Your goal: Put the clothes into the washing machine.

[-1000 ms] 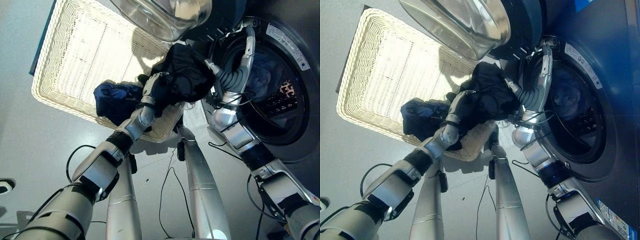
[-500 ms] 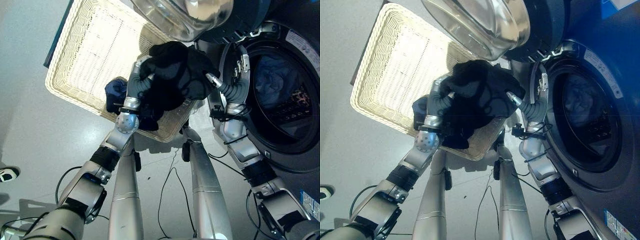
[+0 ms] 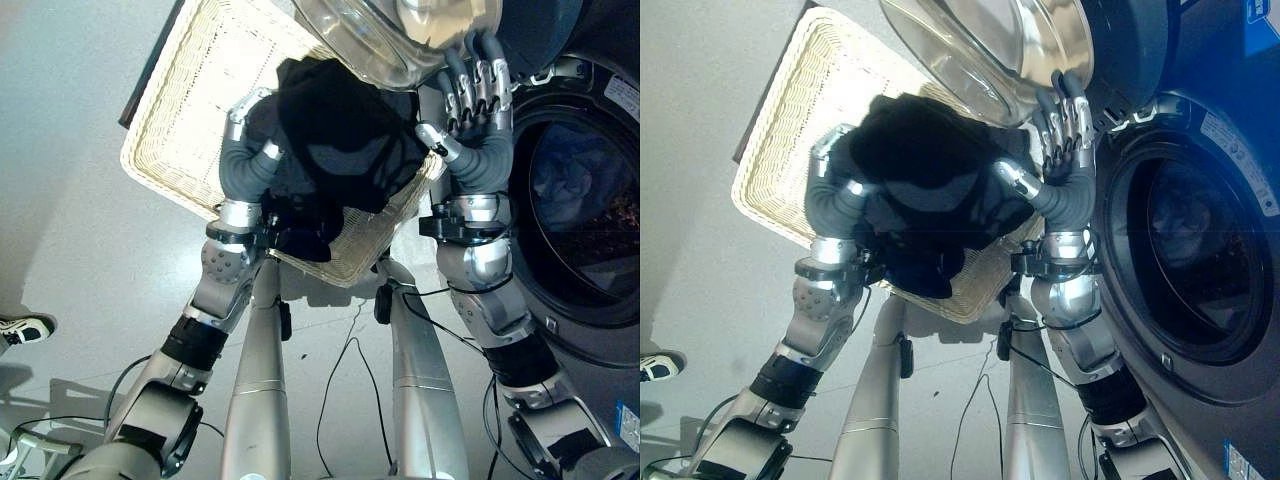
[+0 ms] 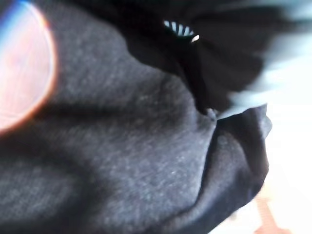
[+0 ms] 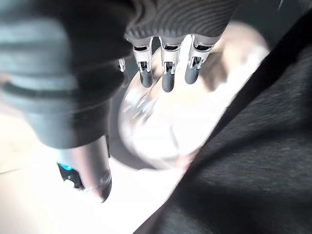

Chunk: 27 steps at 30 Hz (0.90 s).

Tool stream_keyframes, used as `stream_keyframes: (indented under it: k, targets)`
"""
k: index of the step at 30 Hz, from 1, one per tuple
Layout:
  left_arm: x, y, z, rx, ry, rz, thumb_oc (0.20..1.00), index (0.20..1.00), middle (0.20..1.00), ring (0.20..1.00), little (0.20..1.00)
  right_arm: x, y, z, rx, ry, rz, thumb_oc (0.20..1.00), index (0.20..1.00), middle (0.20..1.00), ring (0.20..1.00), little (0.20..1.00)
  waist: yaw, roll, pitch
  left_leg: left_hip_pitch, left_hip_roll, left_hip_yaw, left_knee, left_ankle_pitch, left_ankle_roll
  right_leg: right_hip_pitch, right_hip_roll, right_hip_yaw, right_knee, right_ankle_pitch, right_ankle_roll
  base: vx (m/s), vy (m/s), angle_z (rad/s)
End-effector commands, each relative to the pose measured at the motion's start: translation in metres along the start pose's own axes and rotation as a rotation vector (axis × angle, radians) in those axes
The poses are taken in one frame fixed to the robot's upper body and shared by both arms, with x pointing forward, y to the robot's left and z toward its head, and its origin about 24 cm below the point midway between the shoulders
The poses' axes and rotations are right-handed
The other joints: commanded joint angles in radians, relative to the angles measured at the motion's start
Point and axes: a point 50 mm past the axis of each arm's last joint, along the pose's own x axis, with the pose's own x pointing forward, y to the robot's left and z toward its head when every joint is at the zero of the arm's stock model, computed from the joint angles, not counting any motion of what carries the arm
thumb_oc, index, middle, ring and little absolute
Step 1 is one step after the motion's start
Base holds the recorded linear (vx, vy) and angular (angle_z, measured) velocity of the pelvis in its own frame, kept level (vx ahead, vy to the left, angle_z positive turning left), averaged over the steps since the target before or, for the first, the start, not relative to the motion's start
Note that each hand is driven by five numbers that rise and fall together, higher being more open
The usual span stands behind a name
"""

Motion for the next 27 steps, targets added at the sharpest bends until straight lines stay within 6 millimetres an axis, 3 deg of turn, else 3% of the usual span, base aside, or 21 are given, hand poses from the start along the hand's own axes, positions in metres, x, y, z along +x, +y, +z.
stream_keyframes:
  k: [1, 8, 13, 27]
  targets:
    - [0.019, -0.007, 0.013, -0.047, -0.133, -0.065, 0.2, 0.2, 0.2, 0.2, 0.2, 0.0, 0.002, 0.0, 0.043, 0.016, 0.094, 1.0, 1.0, 1.0, 1.0, 1.0, -0.034, 0.014, -0.021, -0.02, -0.066, 0.034, 0.093, -0.088, 0.037, 0.084, 0.065, -0.068, -0.312, 0.253, 0.074, 0.0, 0.0, 0.0]
    - [0.024, -0.012, 0.018, -0.077, -0.149, -0.115, 0.2, 0.2, 0.2, 0.2, 0.2, 0.007, 0.021, -0.007, 0.137, 0.095, 0.25, 1.0, 1.0, 1.0, 1.0, 1.0, -0.02, 0.019, -0.021, -0.011, -0.067, 0.029, 0.091, -0.083, 0.036, 0.099, 0.059, -0.079, -0.318, 0.25, 0.069, 0.0, 0.0, 0.0]
    - [0.027, -0.019, 0.024, -0.126, -0.191, -0.156, 0.2, 0.2, 0.2, 0.2, 0.2, 0.007, 0.038, -0.021, 0.113, 0.182, 0.347, 1.0, 1.0, 1.0, 1.0, 1.0, -0.008, 0.027, -0.021, -0.007, -0.069, 0.025, 0.09, -0.079, 0.036, 0.104, 0.054, -0.088, -0.316, 0.245, 0.064, 0.0, 0.0, 0.0]
    - [0.037, -0.034, 0.041, -0.196, -0.305, -0.272, 0.2, 0.2, 0.2, 0.2, 0.2, 0.012, 0.038, -0.054, -0.129, 0.31, 0.384, 1.0, 1.0, 1.0, 1.0, 1.0, 0.013, 0.04, -0.021, -0.007, -0.081, 0.015, 0.1, -0.077, 0.038, 0.107, 0.051, -0.1, -0.309, 0.238, 0.056, 0.0, -0.001, 0.0]
